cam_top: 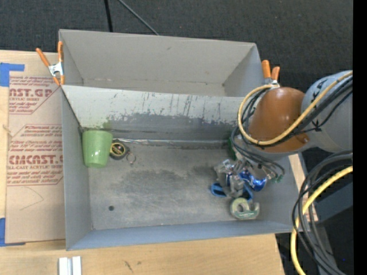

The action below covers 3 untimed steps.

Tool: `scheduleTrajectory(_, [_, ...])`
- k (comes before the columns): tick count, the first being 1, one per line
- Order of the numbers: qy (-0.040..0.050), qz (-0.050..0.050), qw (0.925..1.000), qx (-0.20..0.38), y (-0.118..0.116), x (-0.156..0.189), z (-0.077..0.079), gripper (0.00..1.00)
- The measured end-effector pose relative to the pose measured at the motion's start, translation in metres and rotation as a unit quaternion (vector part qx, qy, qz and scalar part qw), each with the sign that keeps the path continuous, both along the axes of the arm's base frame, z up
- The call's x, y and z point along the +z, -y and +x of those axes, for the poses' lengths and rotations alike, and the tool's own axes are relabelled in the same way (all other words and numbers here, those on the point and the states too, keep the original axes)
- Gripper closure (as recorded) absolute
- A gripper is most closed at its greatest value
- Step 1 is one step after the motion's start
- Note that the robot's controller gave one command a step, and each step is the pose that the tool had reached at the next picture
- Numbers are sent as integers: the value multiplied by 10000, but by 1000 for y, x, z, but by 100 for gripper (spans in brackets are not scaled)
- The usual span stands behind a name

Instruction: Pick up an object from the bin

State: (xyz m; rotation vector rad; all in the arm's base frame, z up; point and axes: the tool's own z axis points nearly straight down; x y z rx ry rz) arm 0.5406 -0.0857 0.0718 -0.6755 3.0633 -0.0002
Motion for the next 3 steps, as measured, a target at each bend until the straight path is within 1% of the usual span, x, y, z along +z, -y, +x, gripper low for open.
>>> scheduleTrajectory(1, [51,14,10000,-3,-2,1,3,0])
scheduleTrajectory(2, [-7,5,10000,1,-1,-1,0,100])
scheduleTrajectory(3, [47,15,10000,0,-2,0,2,0])
